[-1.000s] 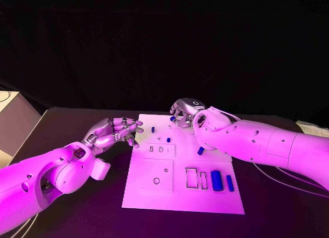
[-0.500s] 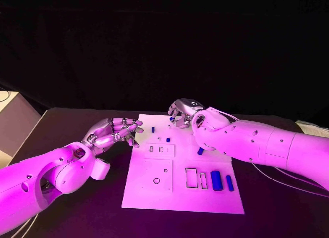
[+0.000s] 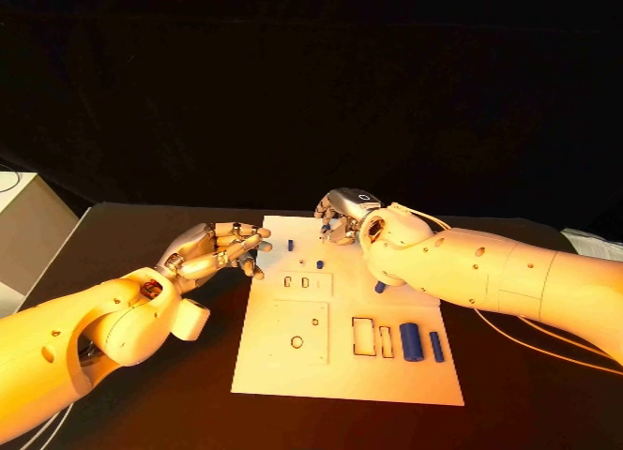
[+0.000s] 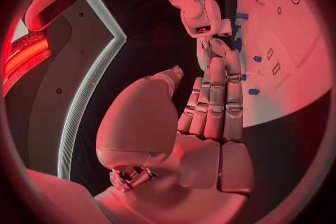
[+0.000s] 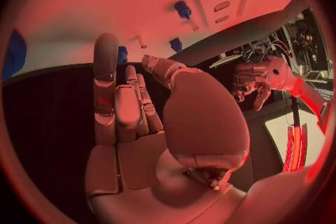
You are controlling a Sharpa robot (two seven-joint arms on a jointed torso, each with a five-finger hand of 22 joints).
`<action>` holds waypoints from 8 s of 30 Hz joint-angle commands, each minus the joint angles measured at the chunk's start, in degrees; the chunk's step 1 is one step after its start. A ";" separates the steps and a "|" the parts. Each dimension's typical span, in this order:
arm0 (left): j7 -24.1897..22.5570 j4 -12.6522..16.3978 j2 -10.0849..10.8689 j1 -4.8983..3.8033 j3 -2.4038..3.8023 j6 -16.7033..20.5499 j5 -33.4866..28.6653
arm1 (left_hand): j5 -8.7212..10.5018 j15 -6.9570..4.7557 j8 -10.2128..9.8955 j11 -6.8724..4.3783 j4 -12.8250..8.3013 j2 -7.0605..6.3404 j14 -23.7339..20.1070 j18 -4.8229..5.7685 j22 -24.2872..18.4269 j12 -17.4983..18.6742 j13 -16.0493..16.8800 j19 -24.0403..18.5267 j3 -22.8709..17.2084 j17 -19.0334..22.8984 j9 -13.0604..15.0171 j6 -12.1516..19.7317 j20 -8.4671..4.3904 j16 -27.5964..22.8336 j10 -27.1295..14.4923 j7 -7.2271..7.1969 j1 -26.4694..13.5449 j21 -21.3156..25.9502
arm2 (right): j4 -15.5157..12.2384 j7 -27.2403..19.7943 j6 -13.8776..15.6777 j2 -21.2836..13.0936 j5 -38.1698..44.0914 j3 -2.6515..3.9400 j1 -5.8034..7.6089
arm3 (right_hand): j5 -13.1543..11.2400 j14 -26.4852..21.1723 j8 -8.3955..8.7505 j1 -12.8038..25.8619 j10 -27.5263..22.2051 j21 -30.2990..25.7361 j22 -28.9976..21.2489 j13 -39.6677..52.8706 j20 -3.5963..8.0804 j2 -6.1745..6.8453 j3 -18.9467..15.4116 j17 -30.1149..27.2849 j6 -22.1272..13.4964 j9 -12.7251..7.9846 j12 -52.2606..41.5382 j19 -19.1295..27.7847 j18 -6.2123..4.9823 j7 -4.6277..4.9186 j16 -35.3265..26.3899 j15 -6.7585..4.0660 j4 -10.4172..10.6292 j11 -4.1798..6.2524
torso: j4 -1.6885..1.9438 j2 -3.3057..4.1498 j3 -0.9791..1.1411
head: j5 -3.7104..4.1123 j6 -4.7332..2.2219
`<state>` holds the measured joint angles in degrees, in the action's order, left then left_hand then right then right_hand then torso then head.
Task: Assemble the parts on the task board
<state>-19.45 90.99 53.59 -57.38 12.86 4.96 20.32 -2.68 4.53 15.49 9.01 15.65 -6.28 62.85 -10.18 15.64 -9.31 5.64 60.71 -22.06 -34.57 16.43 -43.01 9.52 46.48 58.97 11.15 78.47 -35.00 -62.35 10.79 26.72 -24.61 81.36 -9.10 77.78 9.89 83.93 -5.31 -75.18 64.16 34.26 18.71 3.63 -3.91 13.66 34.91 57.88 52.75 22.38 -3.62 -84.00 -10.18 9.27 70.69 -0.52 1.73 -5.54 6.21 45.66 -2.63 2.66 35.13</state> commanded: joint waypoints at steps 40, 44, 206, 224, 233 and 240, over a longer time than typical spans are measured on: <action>1.55 -4.63 -1.25 0.07 0.00 -6.83 0.70 | -0.20 1.59 -0.98 0.68 -4.41 -0.80 -7.67 -0.41 -11.80 3.11 -0.96 6.40 -2.63 10.67 2.12 1.43 0.97 -30.95 -0.49 2.01 5.18 17.68 | -7.63 -27.73 6.10 -12.41 -57.79 0.99 0.60 | 2.37 -10.50 -4.14 -7.89 6.29 -13.79 -8.16 1.37 -0.09 -2.58 -7.12 -37.75 4.39 1.44 -4.57 7.30 0.57 1.12 -50.14 0.97 -9.38 -0.14 | -2.46 -1.87 0.93 | -0.59 -1.38; 1.12 -5.22 -1.52 0.15 -0.01 -6.87 0.74 | -0.21 0.49 -0.93 0.19 -5.72 -1.03 -3.19 -0.37 -11.12 3.60 -1.31 10.80 -3.14 10.22 2.24 1.20 -0.47 -30.16 0.15 1.72 5.77 15.90 | -5.29 -25.21 5.19 -12.46 -51.91 0.96 0.57 | 5.36 -2.61 -6.33 -6.34 9.94 -2.32 -0.50 2.87 2.11 -3.32 -8.57 -28.88 5.38 1.90 -5.90 3.79 1.33 -0.63 -40.84 -1.13 -9.03 2.04 | -2.56 -2.08 0.96 | -0.40 -1.07; 3.13 -3.16 -1.24 1.29 -0.01 -9.27 2.19 | -0.21 -2.06 -1.62 -1.50 -5.14 -2.45 4.07 0.04 -5.43 5.32 -1.46 18.82 -4.42 -7.27 2.76 -0.32 -3.26 -15.82 -0.68 0.17 -0.62 3.75 | -4.83 2.06 1.46 -2.50 1.74 -0.01 0.02 | 7.41 2.58 -1.34 -5.22 19.51 47.27 59.80 79.83 1.38 -1.00 -12.39 13.18 1.28 1.65 -82.08 -4.78 8.02 -2.13 11.93 -2.09 11.44 3.27 | -2.41 -0.94 1.85 | -0.53 0.26; 3.17 -2.98 -1.42 1.27 0.00 -9.27 2.19 | -0.21 -2.06 -1.62 -1.50 -5.14 -2.45 4.07 0.04 -5.43 5.32 -1.46 18.82 -4.42 -7.27 2.76 -0.32 -3.26 -15.82 -0.68 0.17 -0.62 3.75 | -2.86 2.33 0.32 -0.15 2.07 -0.24 -1.37 | 7.46 2.58 -1.25 -5.16 19.43 47.21 59.73 79.75 1.38 -0.86 -12.04 13.16 1.06 1.59 -82.00 -4.76 7.99 -2.05 11.93 -2.04 11.23 3.21 | -2.31 -0.88 1.96 | -0.96 1.05; 3.18 -2.83 -1.48 1.26 0.00 -9.31 2.19 | -0.21 -2.06 -1.62 -1.50 -5.14 -2.45 4.07 0.04 -5.43 5.32 -1.46 18.82 -4.42 -7.27 2.76 -0.32 -3.26 -15.82 -0.68 0.17 -0.62 3.75 | -2.17 2.57 0.01 0.59 2.38 -0.28 -1.60 | 7.44 2.59 -1.21 -5.09 19.40 47.26 59.80 79.73 1.38 -0.80 -11.96 13.22 0.99 1.57 -81.98 -4.76 8.01 -2.02 11.95 -2.03 11.20 3.19 | -2.29 -0.85 1.90 | -1.04 1.06; 3.20 -2.71 -1.57 1.26 0.00 -9.35 2.19 | -0.21 -2.06 -1.62 -1.50 -5.14 -2.45 4.07 0.04 -5.43 5.32 -1.46 18.82 -4.42 -7.27 2.76 -0.32 -3.26 -15.82 -0.68 0.17 -0.62 3.75 | -1.52 2.73 -0.34 1.18 2.41 -0.32 -1.90 | 7.39 2.60 -1.18 -5.00 19.38 47.24 59.77 79.72 1.37 -0.72 -11.89 13.25 0.91 1.56 -81.96 -4.75 8.00 -1.99 11.96 -2.01 11.16 3.17 | -2.11 -0.83 1.87 | -1.04 1.26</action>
<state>-15.91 88.10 52.14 -56.11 12.84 -3.27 22.51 -2.68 2.56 14.16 7.27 10.82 -9.16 67.25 -10.17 10.15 -3.99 4.09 79.45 -26.41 -41.77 19.15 -43.32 6.15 30.32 58.26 11.05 77.85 -31.01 -64.02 13.10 26.97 -23.51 83.04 -9.45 75.90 17.27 83.95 -6.41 -80.17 83.71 81.31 74.91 74.93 -2.07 12.62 22.72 71.08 53.89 23.87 -85.97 -84.00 -3.06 7.10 82.32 -2.95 12.81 -2.15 3.99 44.80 -0.70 1.59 36.33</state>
